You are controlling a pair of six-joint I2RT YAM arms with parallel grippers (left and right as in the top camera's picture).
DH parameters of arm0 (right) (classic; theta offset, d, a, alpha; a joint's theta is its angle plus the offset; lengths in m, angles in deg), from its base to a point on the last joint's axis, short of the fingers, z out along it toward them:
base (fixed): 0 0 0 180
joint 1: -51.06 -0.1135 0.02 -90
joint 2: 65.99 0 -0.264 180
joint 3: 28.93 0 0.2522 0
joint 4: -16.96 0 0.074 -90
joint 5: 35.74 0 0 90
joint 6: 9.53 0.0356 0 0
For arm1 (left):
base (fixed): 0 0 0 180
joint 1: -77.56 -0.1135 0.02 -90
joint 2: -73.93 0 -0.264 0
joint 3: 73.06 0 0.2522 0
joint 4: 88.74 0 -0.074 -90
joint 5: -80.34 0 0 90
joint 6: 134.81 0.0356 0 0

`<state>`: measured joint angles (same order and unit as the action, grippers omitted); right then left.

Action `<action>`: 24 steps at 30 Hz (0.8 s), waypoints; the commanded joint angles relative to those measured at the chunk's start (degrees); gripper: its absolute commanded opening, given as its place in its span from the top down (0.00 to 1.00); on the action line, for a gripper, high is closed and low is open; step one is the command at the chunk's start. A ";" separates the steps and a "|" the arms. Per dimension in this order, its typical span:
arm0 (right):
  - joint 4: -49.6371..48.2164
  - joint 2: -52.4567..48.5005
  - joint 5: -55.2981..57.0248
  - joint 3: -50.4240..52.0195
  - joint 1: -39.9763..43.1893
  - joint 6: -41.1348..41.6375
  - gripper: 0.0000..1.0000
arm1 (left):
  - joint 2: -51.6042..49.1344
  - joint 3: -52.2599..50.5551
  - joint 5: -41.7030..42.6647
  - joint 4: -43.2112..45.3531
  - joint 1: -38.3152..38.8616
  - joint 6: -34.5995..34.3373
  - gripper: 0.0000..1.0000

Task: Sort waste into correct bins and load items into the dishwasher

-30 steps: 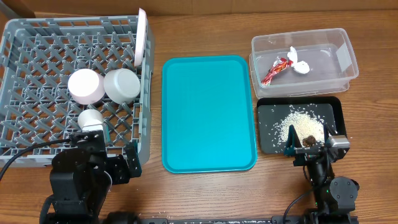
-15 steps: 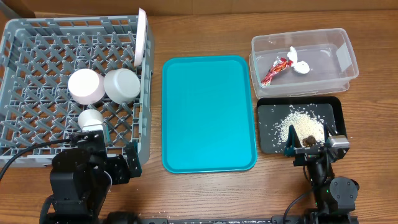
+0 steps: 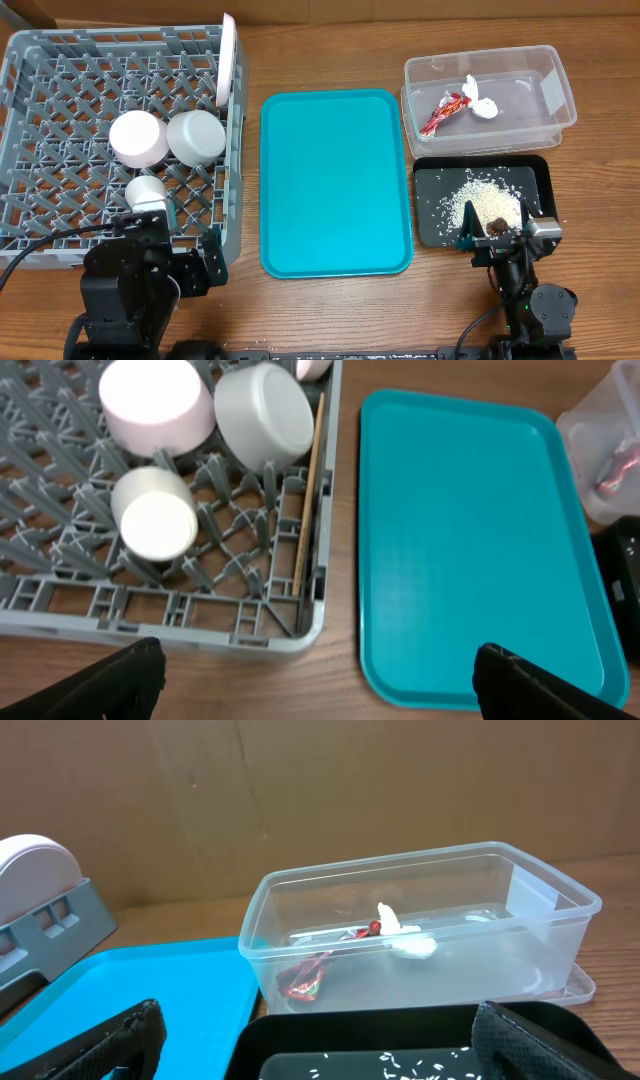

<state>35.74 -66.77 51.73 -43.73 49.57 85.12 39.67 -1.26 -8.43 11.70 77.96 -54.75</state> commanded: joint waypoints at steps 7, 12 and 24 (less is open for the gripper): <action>-0.39 0.61 0.55 0.57 0.35 -0.20 0.00 | 10.91 -18.27 3.23 14.80 0.48 1.33 0.00; -0.39 0.61 0.55 0.57 0.35 -0.20 0.00 | 22.25 -34.34 7.87 29.66 0.50 0.70 0.00; -0.39 0.61 0.55 0.57 0.35 -0.20 0.00 | 34.07 -56.43 9.03 64.43 0.68 4.42 0.00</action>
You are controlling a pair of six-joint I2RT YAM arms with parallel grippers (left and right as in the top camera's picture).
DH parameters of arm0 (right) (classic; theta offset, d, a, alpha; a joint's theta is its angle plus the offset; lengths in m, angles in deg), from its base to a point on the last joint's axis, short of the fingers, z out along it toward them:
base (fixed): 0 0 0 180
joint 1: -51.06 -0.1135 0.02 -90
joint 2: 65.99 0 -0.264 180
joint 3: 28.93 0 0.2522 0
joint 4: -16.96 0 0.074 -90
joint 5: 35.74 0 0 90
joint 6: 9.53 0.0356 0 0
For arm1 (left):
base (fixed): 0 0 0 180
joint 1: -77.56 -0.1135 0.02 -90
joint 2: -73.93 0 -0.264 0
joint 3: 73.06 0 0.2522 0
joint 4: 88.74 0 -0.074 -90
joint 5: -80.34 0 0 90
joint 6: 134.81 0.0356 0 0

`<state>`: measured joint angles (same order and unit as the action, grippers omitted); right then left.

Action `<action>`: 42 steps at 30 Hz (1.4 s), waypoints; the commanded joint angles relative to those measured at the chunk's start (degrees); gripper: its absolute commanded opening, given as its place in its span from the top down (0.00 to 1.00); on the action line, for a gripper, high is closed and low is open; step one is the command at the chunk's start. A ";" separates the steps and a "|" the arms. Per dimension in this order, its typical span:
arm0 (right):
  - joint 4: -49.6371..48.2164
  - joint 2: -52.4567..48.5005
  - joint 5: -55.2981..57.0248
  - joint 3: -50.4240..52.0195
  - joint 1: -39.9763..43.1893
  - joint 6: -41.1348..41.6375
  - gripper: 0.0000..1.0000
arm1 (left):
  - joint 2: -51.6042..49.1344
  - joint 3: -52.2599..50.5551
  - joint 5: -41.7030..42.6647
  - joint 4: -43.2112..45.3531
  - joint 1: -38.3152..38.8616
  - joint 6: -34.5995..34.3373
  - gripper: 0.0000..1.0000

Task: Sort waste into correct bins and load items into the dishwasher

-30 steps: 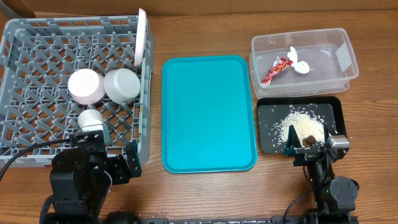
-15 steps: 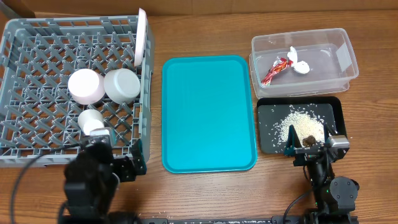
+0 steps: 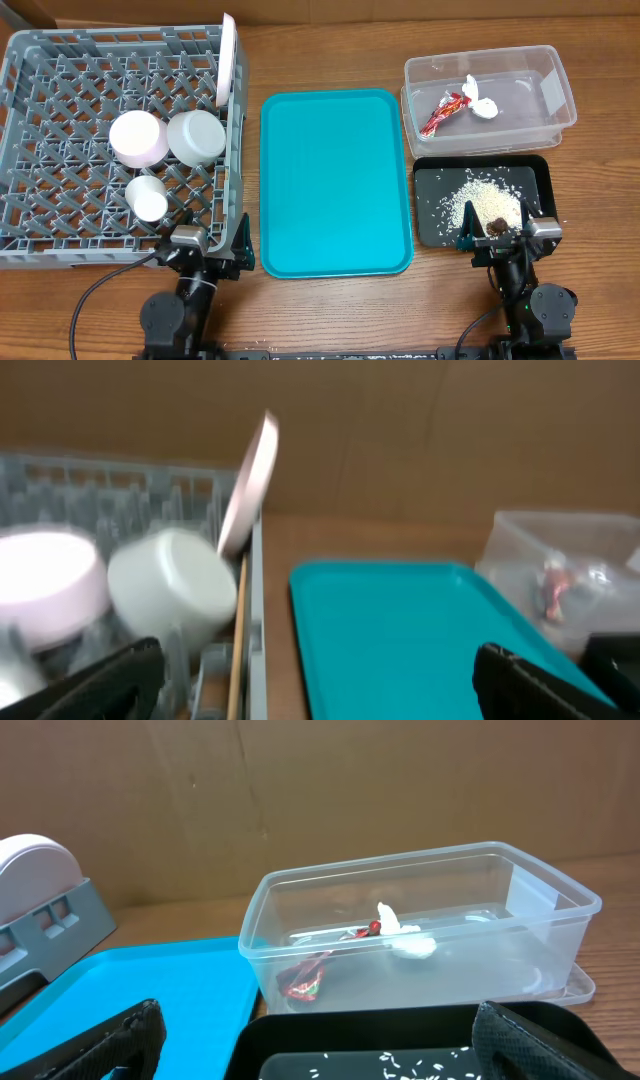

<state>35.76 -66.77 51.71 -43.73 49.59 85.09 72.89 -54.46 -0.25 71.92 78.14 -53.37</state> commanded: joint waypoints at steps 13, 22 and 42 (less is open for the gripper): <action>-0.42 0.61 0.57 0.57 0.33 -0.17 0.00 | 0.76 -4.57 -4.52 1.53 0.57 3.89 0.00; -0.44 0.61 0.57 0.57 0.33 -0.17 0.00 | 0.76 -4.57 -4.50 1.53 0.57 3.87 0.00; -0.42 0.61 0.57 0.57 0.33 -0.17 0.00 | 0.76 -4.57 -4.50 1.53 0.57 3.89 0.00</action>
